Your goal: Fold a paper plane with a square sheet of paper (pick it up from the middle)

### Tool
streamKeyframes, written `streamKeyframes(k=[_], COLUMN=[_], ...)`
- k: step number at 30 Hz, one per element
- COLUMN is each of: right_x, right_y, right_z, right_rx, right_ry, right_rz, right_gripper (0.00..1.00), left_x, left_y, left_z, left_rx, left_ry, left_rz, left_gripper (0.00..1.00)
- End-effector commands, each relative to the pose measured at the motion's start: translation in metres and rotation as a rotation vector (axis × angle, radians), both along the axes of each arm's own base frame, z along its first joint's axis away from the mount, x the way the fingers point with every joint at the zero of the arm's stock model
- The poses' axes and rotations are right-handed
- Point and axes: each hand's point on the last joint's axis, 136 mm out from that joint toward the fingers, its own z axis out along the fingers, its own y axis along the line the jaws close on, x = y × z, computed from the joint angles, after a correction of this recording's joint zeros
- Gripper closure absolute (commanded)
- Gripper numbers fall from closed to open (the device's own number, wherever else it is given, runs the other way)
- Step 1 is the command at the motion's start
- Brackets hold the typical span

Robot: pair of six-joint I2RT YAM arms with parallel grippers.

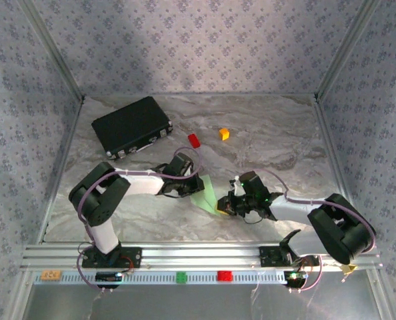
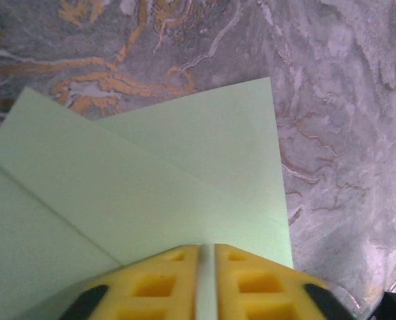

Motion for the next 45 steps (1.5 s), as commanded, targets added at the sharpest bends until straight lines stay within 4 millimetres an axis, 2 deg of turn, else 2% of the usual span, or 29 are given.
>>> streamKeyframes(k=[1, 4, 7, 11, 15, 18, 23, 25, 29, 33, 40, 45], right_x=[0.001, 0.004, 0.008, 0.01, 0.016, 0.02, 0.03, 0.033, 0.036, 0.037, 0.022, 0.012], right_y=[-0.006, -0.017, -0.033, -0.049, -0.072, -0.09, -0.132, -0.139, -0.128, -0.105, -0.047, -0.018], right_z=[0.003, 0.007, 0.017, 0.041, 0.062, 0.077, 0.1, 0.107, 0.11, 0.092, 0.039, 0.017], right_rx=[-0.045, -0.13, -0.237, -0.326, -0.5, -0.692, -1.155, -1.271, -1.407, -1.454, -1.336, -1.212], right_ry=[-0.031, -0.084, -0.162, -0.257, -0.346, -0.451, -0.594, -0.621, -0.69, -0.703, -0.665, -0.598], right_rz=[0.015, 0.013, 0.01, 0.026, -0.004, 0.012, -0.045, -0.069, -0.024, 0.105, 0.37, 0.428], right_gripper=[0.97, 0.98, 0.98, 0.98, 0.99, 0.99, 1.0, 1.0, 1.0, 1.0, 0.98, 0.93], left_x=[0.001, 0.003, 0.005, 0.005, 0.005, 0.006, 0.007, 0.006, 0.005, 0.003, -0.002, -0.003], left_y=[0.001, 0.004, 0.012, 0.027, 0.043, 0.057, 0.082, 0.092, 0.111, 0.128, 0.153, 0.159], left_z=[0.034, 0.055, 0.072, 0.086, 0.095, 0.1, 0.109, 0.11, 0.111, 0.111, 0.112, 0.111], left_rx=[-0.037, -0.042, -0.03, -0.008, 0.016, 0.038, 0.079, 0.091, 0.106, 0.109, 0.113, 0.121], left_ry=[-0.054, -0.115, -0.175, -0.235, -0.288, -0.318, -0.364, -0.369, -0.37, -0.367, -0.375, -0.37], left_rz=[-0.003, -0.01, 0.003, 0.031, 0.074, 0.114, 0.184, 0.207, 0.258, 0.309, 0.38, 0.39], left_gripper=[0.78, 0.63, 0.53, 0.45, 0.4, 0.37, 0.33, 0.33, 0.33, 0.33, 0.32, 0.32])
